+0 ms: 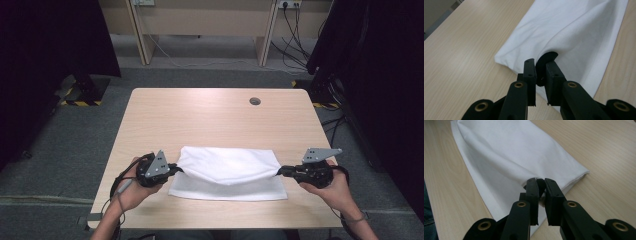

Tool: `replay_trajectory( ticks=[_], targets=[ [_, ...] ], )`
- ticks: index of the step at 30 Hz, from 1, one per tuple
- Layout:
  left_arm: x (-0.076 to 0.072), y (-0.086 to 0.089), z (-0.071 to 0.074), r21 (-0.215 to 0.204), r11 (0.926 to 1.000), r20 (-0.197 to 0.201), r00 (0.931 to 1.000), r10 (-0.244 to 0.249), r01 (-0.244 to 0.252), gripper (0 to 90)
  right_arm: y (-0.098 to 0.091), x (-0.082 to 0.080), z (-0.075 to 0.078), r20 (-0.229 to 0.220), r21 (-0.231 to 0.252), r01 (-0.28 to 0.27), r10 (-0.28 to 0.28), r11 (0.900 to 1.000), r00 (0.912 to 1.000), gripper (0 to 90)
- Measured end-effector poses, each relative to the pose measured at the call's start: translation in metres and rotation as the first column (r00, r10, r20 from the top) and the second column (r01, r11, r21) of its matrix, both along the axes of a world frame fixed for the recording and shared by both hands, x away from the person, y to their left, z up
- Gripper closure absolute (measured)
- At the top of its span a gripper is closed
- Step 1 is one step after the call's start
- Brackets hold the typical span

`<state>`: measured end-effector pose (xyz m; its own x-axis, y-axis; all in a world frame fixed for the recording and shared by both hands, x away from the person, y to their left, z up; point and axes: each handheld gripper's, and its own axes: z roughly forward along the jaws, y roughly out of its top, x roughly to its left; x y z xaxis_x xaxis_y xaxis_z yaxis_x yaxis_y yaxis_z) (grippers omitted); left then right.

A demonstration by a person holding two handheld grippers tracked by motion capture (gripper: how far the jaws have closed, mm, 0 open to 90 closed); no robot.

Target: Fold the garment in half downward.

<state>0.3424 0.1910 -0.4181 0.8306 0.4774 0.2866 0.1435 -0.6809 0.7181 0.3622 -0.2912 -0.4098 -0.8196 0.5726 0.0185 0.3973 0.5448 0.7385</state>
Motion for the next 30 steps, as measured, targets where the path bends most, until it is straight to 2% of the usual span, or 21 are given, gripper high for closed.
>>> replay_trajectory(
  ticks=[9,30],
  targets=[
    [-0.004,0.001,0.001,0.003,1.0000,0.002,1.0000,-0.005,0.005,79.7,0.000,-0.005,0.001,0.001,-0.011,-0.010,0.010,0.9999,0.9999,82.8],
    [-0.011,0.001,-0.007,0.019,0.9998,-0.014,0.9999,-0.011,0.011,79.1,0.002,-0.012,-0.006,-0.007,-0.033,-0.033,0.033,0.9989,0.9994,82.8]
  ],
)
